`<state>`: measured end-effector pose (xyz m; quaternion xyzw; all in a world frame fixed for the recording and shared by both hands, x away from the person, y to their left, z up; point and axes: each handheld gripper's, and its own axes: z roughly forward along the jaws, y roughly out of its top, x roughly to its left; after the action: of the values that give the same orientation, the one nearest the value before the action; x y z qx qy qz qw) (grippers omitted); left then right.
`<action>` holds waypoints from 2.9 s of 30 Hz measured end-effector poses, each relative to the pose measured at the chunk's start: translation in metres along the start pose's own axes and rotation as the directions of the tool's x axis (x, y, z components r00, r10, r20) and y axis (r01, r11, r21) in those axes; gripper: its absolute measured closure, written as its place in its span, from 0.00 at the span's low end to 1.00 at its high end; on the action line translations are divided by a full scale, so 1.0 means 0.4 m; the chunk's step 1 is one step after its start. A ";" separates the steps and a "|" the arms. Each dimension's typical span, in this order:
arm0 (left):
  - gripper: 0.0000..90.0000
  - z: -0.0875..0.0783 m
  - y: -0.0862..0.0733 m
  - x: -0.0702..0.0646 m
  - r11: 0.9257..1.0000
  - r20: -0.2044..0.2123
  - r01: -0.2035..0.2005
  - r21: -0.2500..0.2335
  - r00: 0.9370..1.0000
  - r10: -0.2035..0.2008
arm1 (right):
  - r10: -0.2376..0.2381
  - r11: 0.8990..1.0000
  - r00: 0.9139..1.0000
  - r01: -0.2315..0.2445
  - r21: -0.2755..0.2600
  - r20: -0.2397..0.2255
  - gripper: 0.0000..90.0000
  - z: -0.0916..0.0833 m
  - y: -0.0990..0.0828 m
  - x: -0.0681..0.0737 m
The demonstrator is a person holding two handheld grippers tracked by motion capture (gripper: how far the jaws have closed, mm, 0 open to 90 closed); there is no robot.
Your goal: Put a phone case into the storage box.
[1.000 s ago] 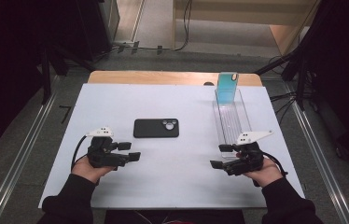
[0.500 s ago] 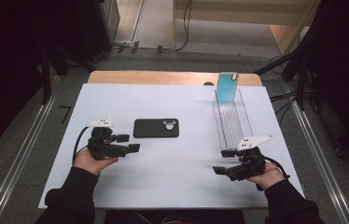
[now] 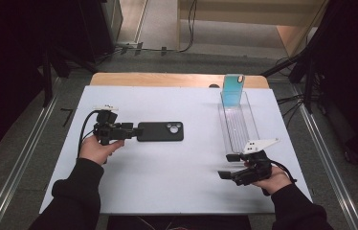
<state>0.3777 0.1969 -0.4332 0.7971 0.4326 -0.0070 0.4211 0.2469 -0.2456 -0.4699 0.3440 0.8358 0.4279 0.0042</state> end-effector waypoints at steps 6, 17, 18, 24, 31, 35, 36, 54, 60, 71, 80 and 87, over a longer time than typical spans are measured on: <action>0.46 0.030 0.035 0.014 1.000 -0.059 -0.001 0.016 0.998 0.002 | -0.003 1.000 1.000 0.003 0.000 0.007 0.24 -0.001 -0.001 -0.002; 1.00 0.090 0.075 0.043 0.999 -0.153 -0.024 0.036 0.988 0.029 | -0.002 1.000 1.000 0.002 -0.002 0.013 0.24 -0.001 0.000 0.000; 1.00 0.098 0.080 0.047 0.999 -0.153 -0.020 0.039 0.988 0.026 | 0.000 1.000 1.000 0.000 -0.001 0.014 0.24 -0.002 -0.001 0.000; 1.00 0.154 0.100 0.061 0.996 -0.183 -0.043 0.073 0.981 0.056 | -0.001 1.000 1.000 0.001 -0.006 0.018 0.24 -0.002 -0.001 -0.001; 1.00 0.212 0.090 0.086 0.993 -0.193 -0.044 0.108 0.979 0.065 | -0.005 1.000 1.000 0.005 0.002 0.018 0.24 -0.002 -0.005 0.004; 1.00 0.230 0.082 0.098 0.991 -0.212 -0.039 0.127 0.975 0.065 | -0.002 1.000 1.000 0.002 0.001 0.020 0.24 -0.004 -0.008 0.007; 1.00 0.233 0.080 0.101 0.990 -0.208 -0.037 0.136 0.976 0.065 | -0.003 1.000 1.000 0.003 0.001 0.020 0.24 -0.004 -0.008 0.007; 1.00 0.187 0.027 0.056 0.979 -0.163 -0.047 0.198 0.983 0.080 | -0.015 1.000 1.000 0.015 -0.001 0.014 0.24 -0.001 -0.004 0.007; 1.00 0.168 0.007 0.035 0.977 -0.131 -0.041 0.210 0.989 0.070 | -0.008 1.000 1.000 0.008 -0.004 0.017 0.24 -0.001 0.000 0.005; 0.56 0.112 0.010 -0.006 0.985 -0.058 -0.081 0.150 0.994 0.090 | -0.018 1.000 1.000 0.018 0.002 0.017 0.24 0.006 0.006 0.002; 0.42 0.046 -0.016 -0.062 0.985 0.064 -0.157 0.077 0.986 0.152 | -0.011 1.000 1.000 0.011 0.011 0.019 0.24 0.008 0.005 0.001; 0.40 0.009 -0.048 -0.095 0.984 0.129 -0.172 0.048 0.978 0.165 | -0.011 1.000 1.000 0.010 0.013 0.025 0.24 0.006 0.003 -0.001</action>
<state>0.3419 0.1737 -0.4341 0.8410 0.3359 -0.0337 0.4229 0.2488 -0.2435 -0.4707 0.3450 0.8401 0.4183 0.0150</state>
